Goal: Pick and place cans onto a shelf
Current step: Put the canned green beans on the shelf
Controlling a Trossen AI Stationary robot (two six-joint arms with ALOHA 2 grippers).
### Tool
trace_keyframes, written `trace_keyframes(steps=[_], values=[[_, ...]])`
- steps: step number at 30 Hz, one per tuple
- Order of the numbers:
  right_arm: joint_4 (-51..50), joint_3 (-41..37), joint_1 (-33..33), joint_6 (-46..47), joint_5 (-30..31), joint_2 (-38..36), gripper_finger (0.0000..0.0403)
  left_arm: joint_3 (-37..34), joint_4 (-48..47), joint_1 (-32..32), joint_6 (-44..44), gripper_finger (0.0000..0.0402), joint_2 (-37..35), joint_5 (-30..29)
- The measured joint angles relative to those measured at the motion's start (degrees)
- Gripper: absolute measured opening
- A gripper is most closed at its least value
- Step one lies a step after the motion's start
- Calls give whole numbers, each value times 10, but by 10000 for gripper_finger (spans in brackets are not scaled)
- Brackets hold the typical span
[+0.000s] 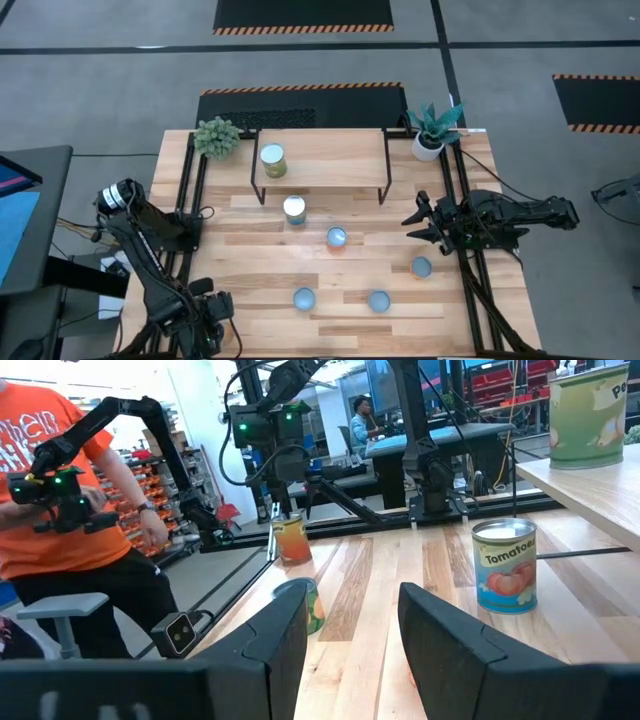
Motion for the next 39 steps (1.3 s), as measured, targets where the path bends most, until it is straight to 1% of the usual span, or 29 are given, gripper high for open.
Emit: trace_keyframes(steps=[5,8,11,19,20,26,33,39], values=[[0,0,0,0,0,0,182,0,-2,3,18,163,0,-1],[0,0,0,0,0,0,182,0,-3,4,18,148,0,-2],[0,0,0,0,0,0,182,0,-2,4,18,117,0,-3],[0,0,0,0,0,0,182,0,4,4,18,16,0,-1],[0,0,0,0,0,0,182,0,5,4,17,8,0,0],[0,0,0,0,0,0,182,0,5,4,19,2,0,-1],[0,0,0,0,0,0,182,0,0,4,21,0,0,-16],[0,0,0,0,0,0,182,35,-71,13,24,0,3,-32]])
